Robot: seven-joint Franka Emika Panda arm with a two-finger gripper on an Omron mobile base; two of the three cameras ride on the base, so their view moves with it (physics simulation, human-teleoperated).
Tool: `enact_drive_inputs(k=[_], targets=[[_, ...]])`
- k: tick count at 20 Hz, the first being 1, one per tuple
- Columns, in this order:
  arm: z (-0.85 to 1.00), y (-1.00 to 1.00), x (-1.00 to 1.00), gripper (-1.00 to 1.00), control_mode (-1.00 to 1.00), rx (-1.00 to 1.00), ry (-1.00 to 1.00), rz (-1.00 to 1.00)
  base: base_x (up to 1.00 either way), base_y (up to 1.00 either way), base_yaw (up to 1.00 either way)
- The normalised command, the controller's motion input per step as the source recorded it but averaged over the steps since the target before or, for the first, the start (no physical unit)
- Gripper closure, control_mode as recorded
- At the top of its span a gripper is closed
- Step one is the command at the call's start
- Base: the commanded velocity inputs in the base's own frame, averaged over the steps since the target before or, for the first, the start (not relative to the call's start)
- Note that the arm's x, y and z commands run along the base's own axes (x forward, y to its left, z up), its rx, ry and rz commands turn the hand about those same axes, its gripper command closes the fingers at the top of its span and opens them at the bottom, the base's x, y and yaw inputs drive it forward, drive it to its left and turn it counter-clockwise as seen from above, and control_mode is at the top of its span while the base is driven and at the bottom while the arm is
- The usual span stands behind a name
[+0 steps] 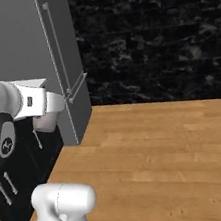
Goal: Gather all objects into one cabinet and sort the glasses and bowls to opposite sides.
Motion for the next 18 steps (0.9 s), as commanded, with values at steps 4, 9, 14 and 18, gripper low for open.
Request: enact_drive_inputs(k=[4,9,14,18], targets=[[0.0,0.0,0.0,1.0,1.0,0.0,0.0,0.0,1.0,-0.37,0.0],[0.0,0.0,0.0,1.0,1.0,0.0,0.0,0.0,1.0,-0.48,0.0],[0.0,0.0,0.0,1.0,1.0,0.0,0.0,0.0,1.0,-0.48,0.0],[0.0,0.0,0.0,1.0,1.0,0.0,0.0,0.0,1.0,-0.45,0.0]])
